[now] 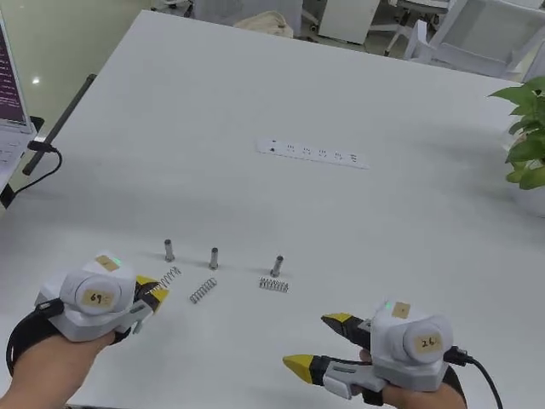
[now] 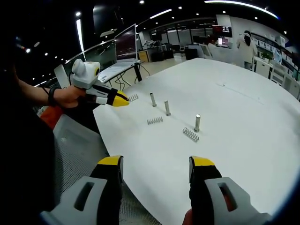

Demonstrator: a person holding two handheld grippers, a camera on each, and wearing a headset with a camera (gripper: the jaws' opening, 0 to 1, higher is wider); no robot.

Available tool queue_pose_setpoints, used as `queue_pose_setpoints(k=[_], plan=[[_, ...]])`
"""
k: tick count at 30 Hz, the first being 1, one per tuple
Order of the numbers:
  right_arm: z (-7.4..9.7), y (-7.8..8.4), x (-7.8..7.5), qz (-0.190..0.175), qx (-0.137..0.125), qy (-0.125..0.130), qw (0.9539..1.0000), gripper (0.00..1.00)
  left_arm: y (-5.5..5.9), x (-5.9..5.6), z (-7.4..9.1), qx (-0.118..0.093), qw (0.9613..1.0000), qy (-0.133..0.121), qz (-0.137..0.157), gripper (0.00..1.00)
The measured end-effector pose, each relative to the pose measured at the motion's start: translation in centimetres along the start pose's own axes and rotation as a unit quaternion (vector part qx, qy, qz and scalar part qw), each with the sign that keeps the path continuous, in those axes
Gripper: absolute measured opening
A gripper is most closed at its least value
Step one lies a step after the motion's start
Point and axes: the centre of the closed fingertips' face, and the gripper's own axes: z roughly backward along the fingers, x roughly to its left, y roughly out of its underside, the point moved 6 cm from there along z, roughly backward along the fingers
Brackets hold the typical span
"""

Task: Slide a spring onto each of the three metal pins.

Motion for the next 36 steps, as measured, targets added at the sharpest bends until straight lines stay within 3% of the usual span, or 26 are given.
queue_pose_setpoints(k=[7,17,36], plan=[[-0.2,-0.2,0.0,0.003,-0.001,-0.002,1.0000,0.55,-0.4,-0.5,0.2,-0.009,0.9999,0.005,-0.006,0.02],[-0.7,-0.8,0.1,0.017,0.001,-0.010,0.9998,0.53,-1.5,-2.1,0.5,-0.019,0.9991,0.027,-0.027,0.02],[-3.3,-4.4,2.1,0.039,-0.025,-0.059,0.9972,0.38,-2.9,-6.8,0.7,-0.034,0.9907,0.096,-0.090,0.02]])
